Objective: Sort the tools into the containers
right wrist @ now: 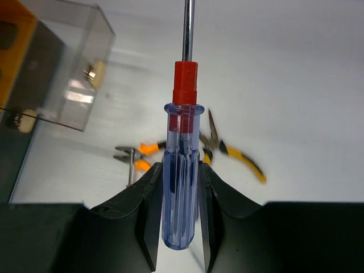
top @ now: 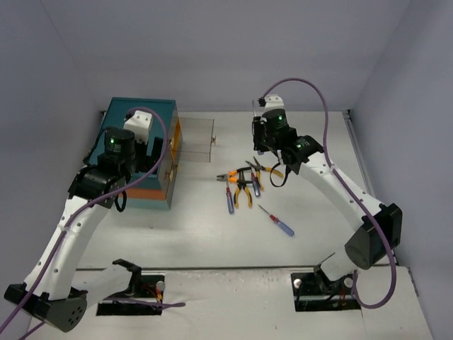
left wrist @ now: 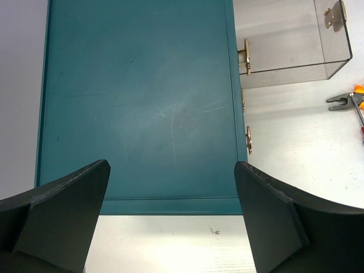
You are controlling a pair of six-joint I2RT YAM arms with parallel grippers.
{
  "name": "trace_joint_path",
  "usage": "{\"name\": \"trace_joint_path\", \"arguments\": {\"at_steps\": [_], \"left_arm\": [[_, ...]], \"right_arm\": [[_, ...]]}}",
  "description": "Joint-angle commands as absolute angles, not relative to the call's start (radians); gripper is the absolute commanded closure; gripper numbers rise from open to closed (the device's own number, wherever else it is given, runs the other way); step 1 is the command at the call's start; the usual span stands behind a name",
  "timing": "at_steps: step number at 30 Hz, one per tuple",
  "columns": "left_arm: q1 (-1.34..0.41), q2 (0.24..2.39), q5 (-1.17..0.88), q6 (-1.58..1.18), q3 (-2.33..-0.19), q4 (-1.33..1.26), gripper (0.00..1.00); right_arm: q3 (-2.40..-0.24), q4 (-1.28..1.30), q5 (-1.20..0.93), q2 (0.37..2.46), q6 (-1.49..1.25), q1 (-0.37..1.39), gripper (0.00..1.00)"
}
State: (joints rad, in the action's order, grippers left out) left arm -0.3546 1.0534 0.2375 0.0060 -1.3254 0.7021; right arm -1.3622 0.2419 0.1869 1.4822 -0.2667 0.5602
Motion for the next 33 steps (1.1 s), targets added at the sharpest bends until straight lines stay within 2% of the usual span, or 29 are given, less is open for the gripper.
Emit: {"name": "trace_joint_path", "arguments": {"at_steps": [1,8,16,22,33], "left_arm": [[-0.362,1.051,0.272,0.042,-1.364,0.662,0.11],[-0.362,1.061,0.286,0.057,-1.386,0.662,0.11],[-0.362,1.06,0.301,0.055,-1.39,0.661,0.11],[-0.363,1.057,0.308,0.057,-1.382,0.661,0.11],[-0.363,1.059,0.312,0.069,-1.374,0.66,0.11]], "right_arm": [[-1.582,0.173,0.007,1.641,0.072,0.569,1.0],[-1.915,0.17,-0.224,1.923,0.158,0.593,1.0],[-2.146,0.15,-0.218,2.144,0.106,0.653,1.0],[-2.168,0.067,-0.157,2.208,0.023,0.685,1.0],[-2.017,0.03,-0.121,2.186,-0.026,0.687,1.0]]}}
